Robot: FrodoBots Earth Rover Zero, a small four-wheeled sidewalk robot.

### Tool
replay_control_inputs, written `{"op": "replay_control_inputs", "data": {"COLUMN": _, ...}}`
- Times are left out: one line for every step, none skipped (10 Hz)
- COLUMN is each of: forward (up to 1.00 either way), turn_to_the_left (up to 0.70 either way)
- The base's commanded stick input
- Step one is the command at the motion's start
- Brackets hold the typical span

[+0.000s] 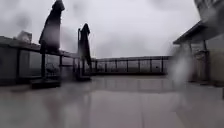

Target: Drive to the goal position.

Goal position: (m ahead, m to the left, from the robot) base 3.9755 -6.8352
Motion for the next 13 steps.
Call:
{"op": "replay_control_inputs", "data": {"forward": 0.70, "turn_to_the_left": -0.27}}
{"op": "replay_control_inputs", "data": {"forward": 0.70, "turn_to_the_left": -0.27}}
{"op": "replay_control_inputs", "data": {"forward": 0.70, "turn_to_the_left": -0.27}}
{"op": "replay_control_inputs", "data": {"forward": 0.70, "turn_to_the_left": -0.27}}
{"op": "replay_control_inputs", "data": {"forward": 0.70, "turn_to_the_left": -0.27}}
{"op": "replay_control_inputs", "data": {"forward": 0.70, "turn_to_the_left": -0.27}}
{"op": "replay_control_inputs", "data": {"forward": 0.70, "turn_to_the_left": -0.27}}
{"op": "replay_control_inputs", "data": {"forward": 0.70, "turn_to_the_left": -0.27}}
{"op": "replay_control_inputs", "data": {"forward": 0.70, "turn_to_the_left": -0.27}}
{"op": "replay_control_inputs", "data": {"forward": 0.70, "turn_to_the_left": 0.00}}
{"op": "replay_control_inputs", "data": {"forward": 0.70, "turn_to_the_left": 0.00}}
{"op": "replay_control_inputs", "data": {"forward": 0.70, "turn_to_the_left": 0.00}}
{"op": "replay_control_inputs", "data": {"forward": 0.70, "turn_to_the_left": 0.00}}
